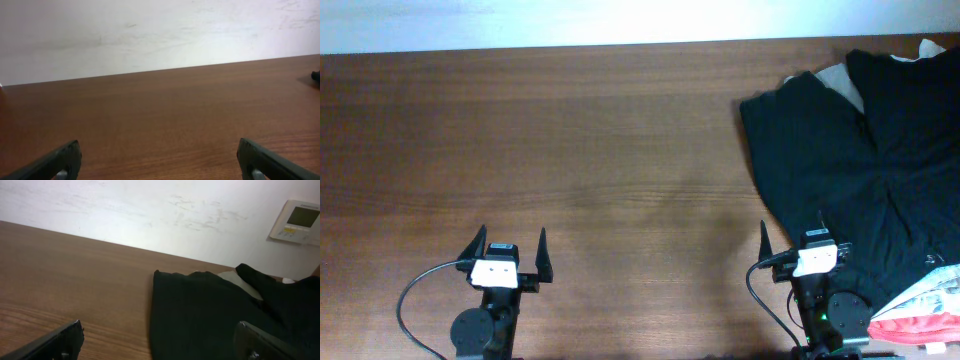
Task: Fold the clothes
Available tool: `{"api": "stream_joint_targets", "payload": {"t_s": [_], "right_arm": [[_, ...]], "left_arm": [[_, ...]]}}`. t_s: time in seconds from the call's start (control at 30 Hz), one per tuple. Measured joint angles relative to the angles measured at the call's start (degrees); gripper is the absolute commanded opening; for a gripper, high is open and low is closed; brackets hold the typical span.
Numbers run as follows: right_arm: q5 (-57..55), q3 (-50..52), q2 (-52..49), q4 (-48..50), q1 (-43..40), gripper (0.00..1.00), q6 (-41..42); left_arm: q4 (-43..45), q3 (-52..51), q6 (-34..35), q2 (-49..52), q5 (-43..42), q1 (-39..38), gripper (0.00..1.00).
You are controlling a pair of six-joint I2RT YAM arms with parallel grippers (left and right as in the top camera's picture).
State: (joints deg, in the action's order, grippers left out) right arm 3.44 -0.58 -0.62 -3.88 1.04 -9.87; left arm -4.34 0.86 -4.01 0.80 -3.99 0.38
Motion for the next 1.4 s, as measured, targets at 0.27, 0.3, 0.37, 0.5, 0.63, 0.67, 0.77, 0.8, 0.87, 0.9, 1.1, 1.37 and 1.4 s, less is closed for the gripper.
{"api": "stream_joint_targets", "payload": {"t_s": [0.27, 0.3, 0.37, 0.5, 0.63, 0.67, 0.77, 0.8, 0.87, 0.9, 1.1, 1.37, 1.4], "right_arm": [[0.0, 0.0, 0.0, 0.0, 0.0, 0.99, 0.0], [0.0, 0.0, 0.0, 0.0, 0.0, 0.99, 0.0], [0.0, 0.0, 0.0, 0.0, 0.0, 0.99, 0.0], [0.0, 0.0, 0.0, 0.0, 0.0, 0.99, 0.0], [0.0, 0.0, 0.0, 0.0, 0.0, 0.99, 0.0], [0.0, 0.0, 0.0, 0.0, 0.0, 0.99, -0.1], [0.0, 0.0, 0.0, 0.0, 0.0, 0.99, 0.0], [0.0, 0.0, 0.0, 0.0, 0.0, 0.99, 0.0], [0.0, 0.0, 0.0, 0.0, 0.0, 0.99, 0.0], [0.0, 0.0, 0.0, 0.0, 0.0, 0.99, 0.0], [0.0, 0.0, 0.0, 0.0, 0.0, 0.99, 0.0], [-2.6, -6.6, -5.0, -3.5, 0.0, 0.99, 7.4], [-2.8, -11.3, -10.7, -5.1, 0.0, 0.99, 7.9]], "left_arm": [[0.0, 0.0, 0.0, 0.0, 0.0, 0.0, 0.99], [0.0, 0.0, 0.0, 0.0, 0.0, 0.0, 0.99], [0.0, 0.0, 0.0, 0.0, 0.0, 0.0, 0.99], [0.0, 0.0, 0.0, 0.0, 0.0, 0.0, 0.99], [0.0, 0.0, 0.0, 0.0, 0.0, 0.0, 0.99], [0.0, 0.0, 0.0, 0.0, 0.0, 0.0, 0.99], [0.0, 0.0, 0.0, 0.0, 0.0, 0.0, 0.99], [0.0, 0.0, 0.0, 0.0, 0.0, 0.0, 0.99], [0.0, 0.0, 0.0, 0.0, 0.0, 0.0, 0.99], [0.0, 0.0, 0.0, 0.0, 0.0, 0.0, 0.99], [0.0, 0.0, 0.0, 0.0, 0.0, 0.0, 0.99], [-3.3, 4.6, 1.1, 4.0, -0.5, 0.0, 0.99], [-5.0, 8.3, 1.2, 8.5, -0.5, 0.0, 0.99]]}}
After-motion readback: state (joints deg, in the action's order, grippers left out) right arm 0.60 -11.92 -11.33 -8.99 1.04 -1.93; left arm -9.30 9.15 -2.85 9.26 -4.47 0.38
